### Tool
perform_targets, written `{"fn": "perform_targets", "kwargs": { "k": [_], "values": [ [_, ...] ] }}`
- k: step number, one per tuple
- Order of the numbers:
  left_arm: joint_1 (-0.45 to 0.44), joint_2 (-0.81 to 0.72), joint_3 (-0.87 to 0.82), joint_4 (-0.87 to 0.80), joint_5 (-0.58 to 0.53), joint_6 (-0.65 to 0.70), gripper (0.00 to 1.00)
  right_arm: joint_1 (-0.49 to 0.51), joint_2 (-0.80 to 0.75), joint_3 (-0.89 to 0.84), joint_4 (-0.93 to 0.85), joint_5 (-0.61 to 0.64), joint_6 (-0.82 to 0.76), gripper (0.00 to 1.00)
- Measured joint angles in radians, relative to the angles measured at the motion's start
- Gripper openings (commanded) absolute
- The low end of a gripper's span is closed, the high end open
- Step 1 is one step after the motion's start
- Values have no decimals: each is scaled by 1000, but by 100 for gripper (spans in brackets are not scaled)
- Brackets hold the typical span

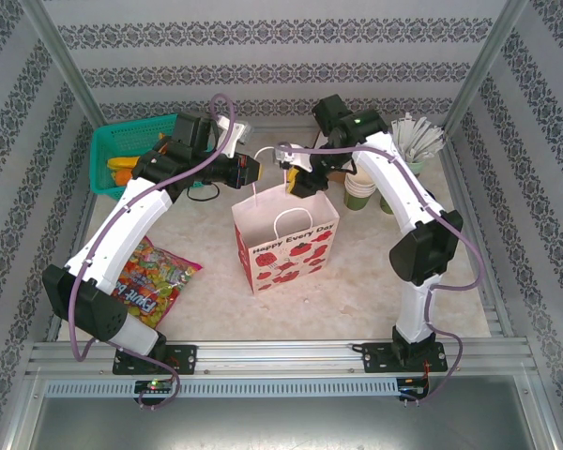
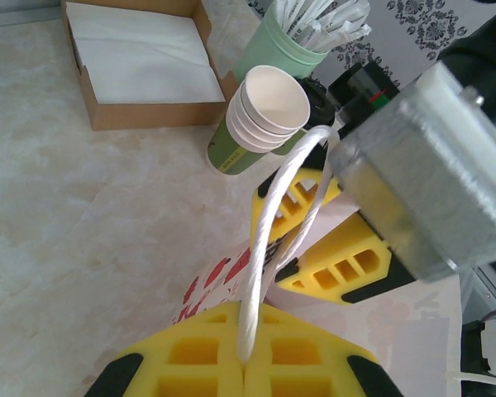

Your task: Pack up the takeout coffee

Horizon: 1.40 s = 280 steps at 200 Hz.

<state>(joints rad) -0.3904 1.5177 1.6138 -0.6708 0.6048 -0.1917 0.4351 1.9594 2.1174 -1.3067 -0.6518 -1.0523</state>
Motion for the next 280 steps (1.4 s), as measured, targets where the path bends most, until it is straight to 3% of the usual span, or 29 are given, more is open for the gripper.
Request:
{"fn": "perform_targets", "kwargs": {
  "k": [34,71,90,135,162,237,280],
  "values": [
    [0,0,0,5,16,0,0,2,0,0,-1,2,3,6],
    [0,0,0,5,34,0,9,2,-40,-55,21,3,30,4],
    [0,0,0,11,63,1,24,2,-84,-119,56,6,57,0],
    [19,-40,-23,74,105,-37,84,15,-230,-341,238,36,222,0],
    [31,-99,-63,93,57,-65,98,38,-290,-420,330,106,369,0],
    [41,-159,-77,63,-469,-192,100,127,-307,-339,325,433,895,0],
    [49,-202,-157,42,-756,-318,100,232,-378,-374,328,618,1257,0]
  ]
}}
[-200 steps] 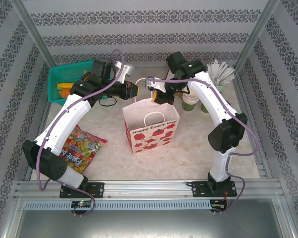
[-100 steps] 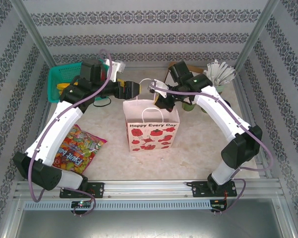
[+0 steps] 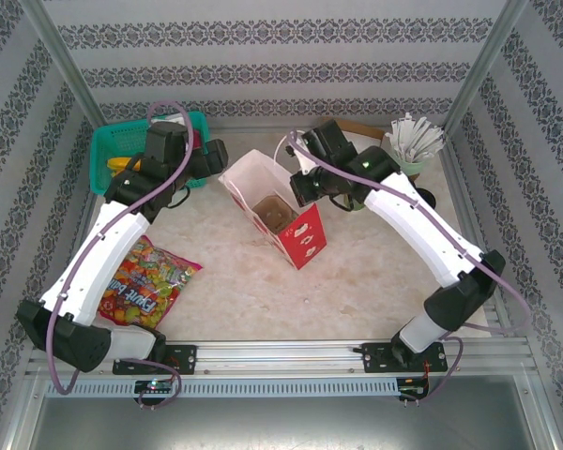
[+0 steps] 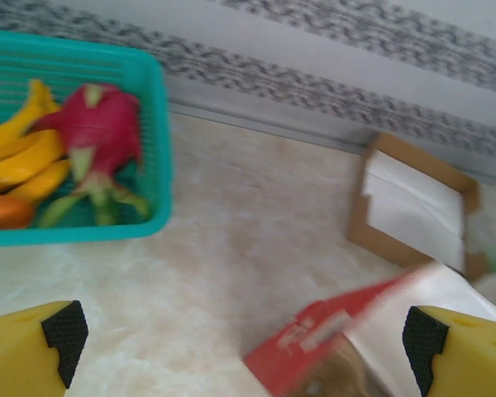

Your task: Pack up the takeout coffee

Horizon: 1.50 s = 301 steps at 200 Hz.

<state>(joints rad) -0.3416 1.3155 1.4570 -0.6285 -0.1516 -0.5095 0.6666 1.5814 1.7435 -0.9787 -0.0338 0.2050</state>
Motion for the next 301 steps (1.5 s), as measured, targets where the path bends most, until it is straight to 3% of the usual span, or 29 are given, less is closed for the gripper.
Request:
{"fn": "perform_targets", "kwargs": {
  "k": [50,137,285,301],
  "values": [
    [6,-63,-42,-4,-161,-81,100,56,-36,-56,34,90,241,0],
    [10,-72,-45,-8,-155,-83,100,91,-42,-191,169,164,419,0],
    [16,14,-23,-46,-73,-78,100,115,-13,-175,209,149,430,0],
    [16,16,-23,-46,-69,-77,100,115,-13,-175,209,149,423,5]
  ]
}}
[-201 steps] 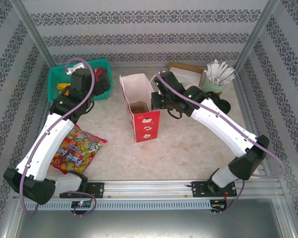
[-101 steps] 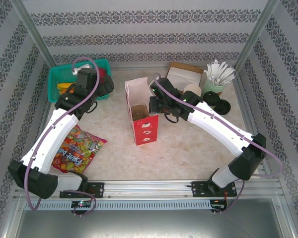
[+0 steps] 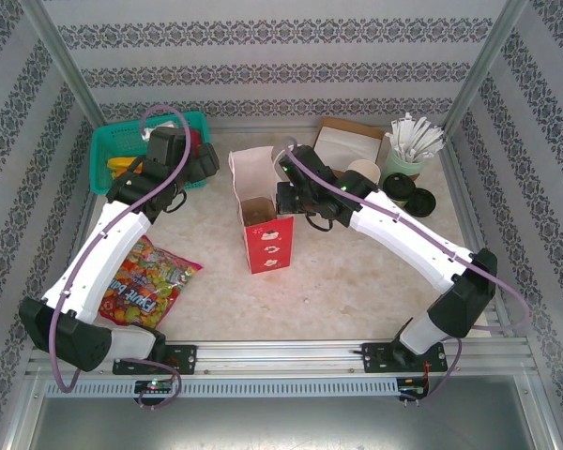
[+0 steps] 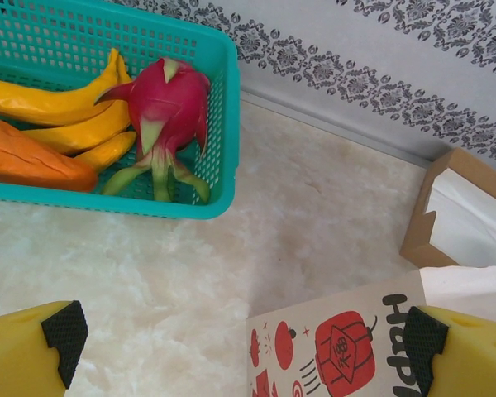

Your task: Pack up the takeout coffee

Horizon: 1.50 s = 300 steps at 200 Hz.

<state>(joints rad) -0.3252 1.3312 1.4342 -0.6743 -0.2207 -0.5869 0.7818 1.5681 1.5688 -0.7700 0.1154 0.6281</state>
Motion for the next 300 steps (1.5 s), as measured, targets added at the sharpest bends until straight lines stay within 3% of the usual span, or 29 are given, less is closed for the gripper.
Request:
{"fn": "perform_targets", "kwargs": {
  "k": [15,36,59,67,72,75,120,145,195,247,300],
  "values": [
    [0,2,3,-2,3,0,100,0,-1,0,0,1,-9,13],
    [0,5,8,-3,4,2,100,0,-12,0,-8,5,-39,41],
    [0,10,9,-5,8,2,100,-1,-42,0,-14,0,-65,60],
    [0,13,9,-5,10,2,100,-1,-58,-1,-14,-1,-82,76],
    [0,14,10,-6,11,2,100,-1,-68,-3,-14,-1,-89,95],
    [0,15,10,-7,11,2,100,-2,-75,-4,-14,-2,-99,98],
    [0,36,18,-12,42,3,100,-23,-196,-42,-3,3,-153,98],
    [0,39,18,-16,45,3,100,-83,-257,-72,-10,44,-153,98],
    [0,39,18,-15,79,7,100,-372,-429,-287,-9,89,-158,98],
    [13,34,11,8,135,18,100,-692,-513,-454,69,-57,-134,98],
    [19,-49,-69,45,234,69,100,-787,-459,-464,73,-110,-114,97]
  ]
}}
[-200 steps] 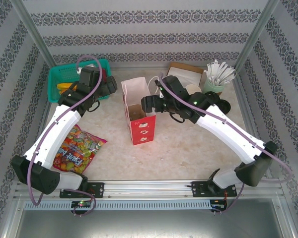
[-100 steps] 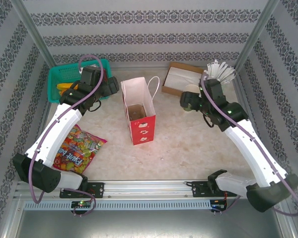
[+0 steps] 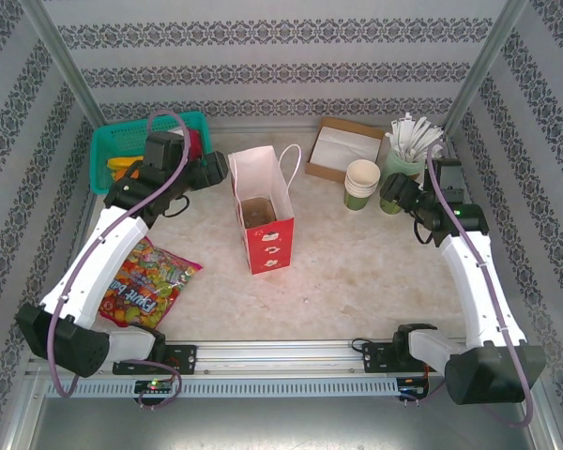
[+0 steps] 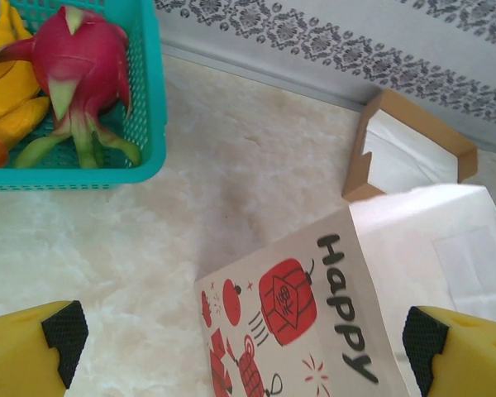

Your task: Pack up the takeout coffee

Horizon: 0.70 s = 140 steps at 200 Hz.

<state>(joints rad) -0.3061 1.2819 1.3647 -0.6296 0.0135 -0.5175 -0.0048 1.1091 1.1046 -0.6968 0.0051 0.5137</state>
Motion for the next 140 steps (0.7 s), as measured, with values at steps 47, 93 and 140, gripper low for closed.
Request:
{"fn": "perform_targets", "kwargs": {
  "k": [47,93,140],
  "values": [
    [1,-41,-31,14,13,29,100,-102,148,-7,19,-55,-60,98],
    [1,-41,-31,13,8,44,100,-111,331,9,84,-94,-254,98],
    [1,-37,-31,12,0,51,100,-131,443,58,169,-127,-369,98]
  ]
}}
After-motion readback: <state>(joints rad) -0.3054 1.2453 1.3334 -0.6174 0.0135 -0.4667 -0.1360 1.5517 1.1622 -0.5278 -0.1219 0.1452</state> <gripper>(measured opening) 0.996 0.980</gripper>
